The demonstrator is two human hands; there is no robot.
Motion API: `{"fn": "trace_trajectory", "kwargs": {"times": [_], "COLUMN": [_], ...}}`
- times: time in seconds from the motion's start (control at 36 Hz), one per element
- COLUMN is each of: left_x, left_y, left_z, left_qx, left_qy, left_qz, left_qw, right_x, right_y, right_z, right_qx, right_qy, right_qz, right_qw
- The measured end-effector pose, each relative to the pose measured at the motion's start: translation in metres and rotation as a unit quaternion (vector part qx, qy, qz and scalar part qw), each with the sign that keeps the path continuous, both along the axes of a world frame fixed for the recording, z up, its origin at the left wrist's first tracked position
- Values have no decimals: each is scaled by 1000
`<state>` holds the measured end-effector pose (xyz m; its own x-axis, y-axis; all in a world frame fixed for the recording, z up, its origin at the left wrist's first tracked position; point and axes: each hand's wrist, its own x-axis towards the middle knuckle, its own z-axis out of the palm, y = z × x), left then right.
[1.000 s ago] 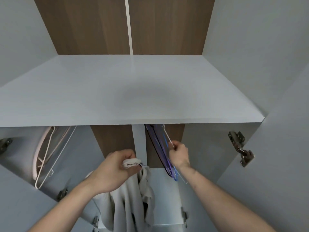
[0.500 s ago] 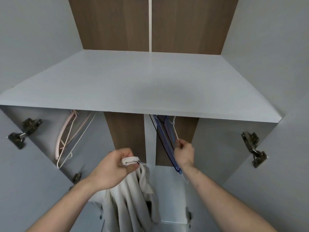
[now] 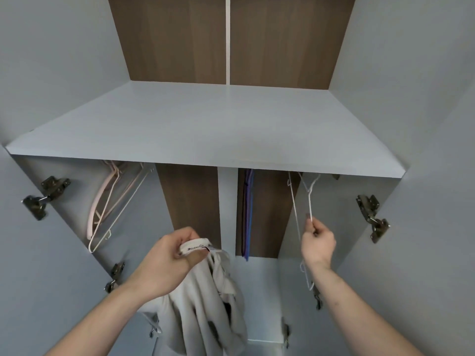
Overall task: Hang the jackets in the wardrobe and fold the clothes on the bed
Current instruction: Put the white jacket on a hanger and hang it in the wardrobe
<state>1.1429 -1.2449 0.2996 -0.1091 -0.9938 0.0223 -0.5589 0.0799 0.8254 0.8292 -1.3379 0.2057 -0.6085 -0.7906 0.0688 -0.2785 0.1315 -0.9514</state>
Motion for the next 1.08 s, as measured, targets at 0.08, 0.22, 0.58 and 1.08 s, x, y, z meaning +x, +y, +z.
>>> {"fn": "trace_trajectory", "kwargs": {"times": [0.08,0.22,0.58,1.08], "left_x": [0,6,46,84], "left_y": [9,30,120,256], "left_z": [3,8,11,55], "left_qx": [12,7,-75,-323], "left_qy": [6,-15,-43,31], "left_qz": [-4,-15,-24,-94], "left_qw": [1000,1000,996,941], "right_x": [-1,5,80,198], "right_y": [28,83,233,359], "right_z": [0,0,13,65], "right_qx": [-4,-6,48,23], "right_qy": [-32,-86,-68,42], "right_qz": [-22,-1,213,288], "right_qw": [999,996,973,956]}}
